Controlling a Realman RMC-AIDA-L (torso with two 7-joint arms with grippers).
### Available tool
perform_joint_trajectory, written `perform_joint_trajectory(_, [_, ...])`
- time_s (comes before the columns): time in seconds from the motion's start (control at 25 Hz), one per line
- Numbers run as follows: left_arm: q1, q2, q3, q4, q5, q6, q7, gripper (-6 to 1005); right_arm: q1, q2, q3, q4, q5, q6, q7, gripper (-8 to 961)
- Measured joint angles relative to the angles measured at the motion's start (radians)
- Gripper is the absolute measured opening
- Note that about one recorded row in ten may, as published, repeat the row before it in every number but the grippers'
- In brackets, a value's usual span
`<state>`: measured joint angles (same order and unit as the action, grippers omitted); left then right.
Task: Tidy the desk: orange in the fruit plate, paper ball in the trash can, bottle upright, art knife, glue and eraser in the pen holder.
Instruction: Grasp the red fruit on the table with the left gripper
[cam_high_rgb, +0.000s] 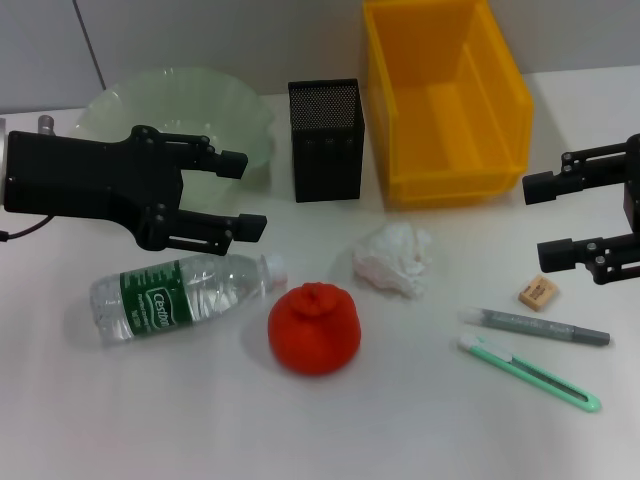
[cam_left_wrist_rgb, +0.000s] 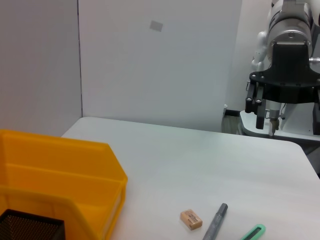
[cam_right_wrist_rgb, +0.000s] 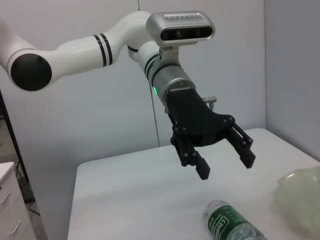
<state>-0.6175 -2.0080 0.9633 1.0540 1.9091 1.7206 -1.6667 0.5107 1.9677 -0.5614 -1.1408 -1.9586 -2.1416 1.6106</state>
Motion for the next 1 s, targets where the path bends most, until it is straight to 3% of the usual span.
perform_joint_trajectory(0.4, [0.001, -0.003, 0.001, 0.000, 0.001, -0.011, 0.005, 759, 0.000, 0.000, 0.007, -0.001, 0.000, 0.000, 0.000, 665])
perform_joint_trajectory(0.6, [0.003, -0.022, 0.010, 0.001, 0.041, -0.033, 0.010, 756, -0.005, 0.002, 0.053, -0.022, 0.016, -0.001, 0.005, 665])
perform_joint_trajectory(0.68, [0.003, -0.044, 0.011, -0.003, 0.108, -0.047, 0.015, 754, -0.008, 0.004, 0.078, -0.026, 0.033, -0.004, 0.006, 665])
perform_joint_trajectory(0.84, [0.001, -0.047, 0.014, -0.010, 0.122, -0.049, 0.015, 752, -0.008, 0.002, 0.094, -0.027, 0.054, -0.012, 0.009, 665])
perform_joint_trajectory(1.0, [-0.005, -0.054, 0.077, -0.054, 0.164, -0.088, 0.015, 749, -0.009, 0.002, 0.098, -0.037, 0.061, -0.012, 0.019, 664])
